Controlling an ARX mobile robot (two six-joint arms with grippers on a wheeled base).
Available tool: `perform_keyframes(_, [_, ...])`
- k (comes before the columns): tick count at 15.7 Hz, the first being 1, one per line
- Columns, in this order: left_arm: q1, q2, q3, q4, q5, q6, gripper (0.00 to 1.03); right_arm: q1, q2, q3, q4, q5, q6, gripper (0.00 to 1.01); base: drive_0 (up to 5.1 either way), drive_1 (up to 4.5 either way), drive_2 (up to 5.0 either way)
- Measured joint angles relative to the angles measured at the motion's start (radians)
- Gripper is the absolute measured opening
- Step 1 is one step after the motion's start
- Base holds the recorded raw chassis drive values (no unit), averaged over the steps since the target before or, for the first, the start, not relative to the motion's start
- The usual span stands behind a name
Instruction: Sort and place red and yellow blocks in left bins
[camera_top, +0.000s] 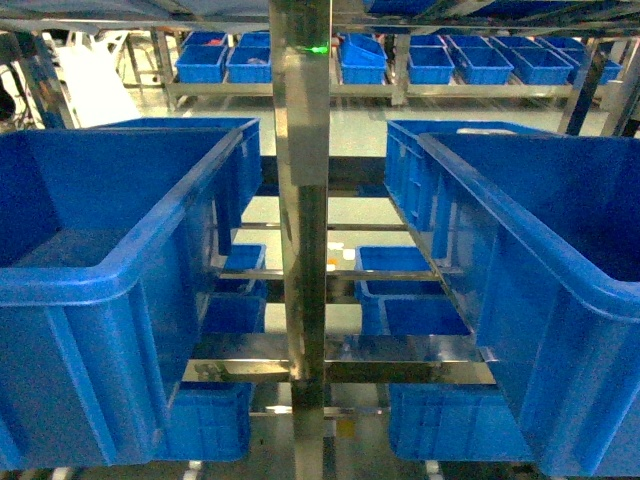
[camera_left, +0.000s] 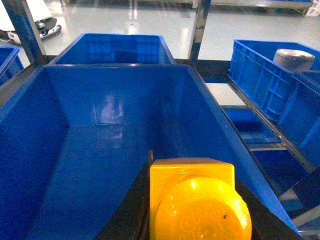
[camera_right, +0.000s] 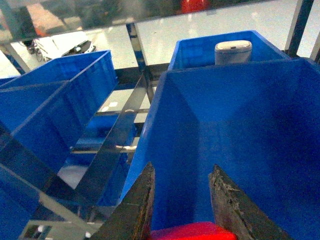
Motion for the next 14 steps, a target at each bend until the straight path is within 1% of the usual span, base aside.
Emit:
perform_keyframes(1, [0.000, 0.000, 0.000, 0.001, 0.000, 0.000, 0.26, -0.019, 0.057, 0.049, -0.005, -0.010, 0.012, 0.27, 0.0, 0.00, 0.0])
perform_keyframes(2, [0.000, 0.000, 0.000, 0.000, 0.000, 0.000, 0.26, -0.035, 0.112, 0.082, -0.019, -0.029, 0.017, 0.27, 0.0, 0.00, 0.0])
perform_keyframes(4, [0.000, 0.000, 0.000, 0.000, 0.000, 0.000, 0.26, -0.055, 0.198, 0.114, -0.071, -0.075, 0.022, 0.27, 0.0, 0.00, 0.0])
perform_keyframes(5, [0.000, 0.000, 0.000, 0.000, 0.000, 0.000, 0.26, -0.059, 0.235, 0.118, -0.063, -0.083, 0.024, 0.27, 0.0, 0.00, 0.0])
perform_keyframes(7, [0.000, 0.000, 0.000, 0.000, 0.000, 0.000, 0.26, -0.066, 0.329, 0.118, 0.019, -0.038, 0.013, 0.27, 0.0, 0.00, 0.0])
perform_keyframes(8, [0.000, 0.000, 0.000, 0.000, 0.000, 0.000, 0.26, -0.072, 0.416, 0.130, 0.069, 0.003, -0.003, 0.27, 0.0, 0.00, 0.0])
perform_keyframes(9, [0.000, 0.000, 0.000, 0.000, -0.001, 0.000, 0.26, -0.071, 0.513, 0.170, 0.129, 0.056, -0.032, 0.27, 0.0, 0.00, 0.0])
perform_keyframes(10, [0.000, 0.000, 0.000, 0.001, 0.000, 0.000, 0.26, -0.069, 0.600, 0.240, 0.141, 0.087, -0.056, 0.27, 0.0, 0.00, 0.0])
perform_keyframes(11, [0.000, 0.000, 0.000, 0.000, 0.000, 0.000, 0.26, -0.059, 0.701, 0.335, 0.147, 0.120, -0.086, 0.27, 0.0, 0.00, 0.0])
perform_keyframes(12, [0.000, 0.000, 0.000, 0.001, 0.000, 0.000, 0.26, -0.056, 0.783, 0.413, 0.160, 0.135, -0.101, 0.27, 0.0, 0.00, 0.0])
perform_keyframes(13, [0.000, 0.000, 0.000, 0.000, 0.000, 0.000, 0.26, -0.051, 0.853, 0.476, 0.181, 0.133, -0.100, 0.29, 0.0, 0.00, 0.0])
perform_keyframes(14, [0.000, 0.000, 0.000, 0.000, 0.000, 0.000, 0.26, -0.051, 0.885, 0.500, 0.201, 0.130, -0.099, 0.42, 0.0, 0.00, 0.0])
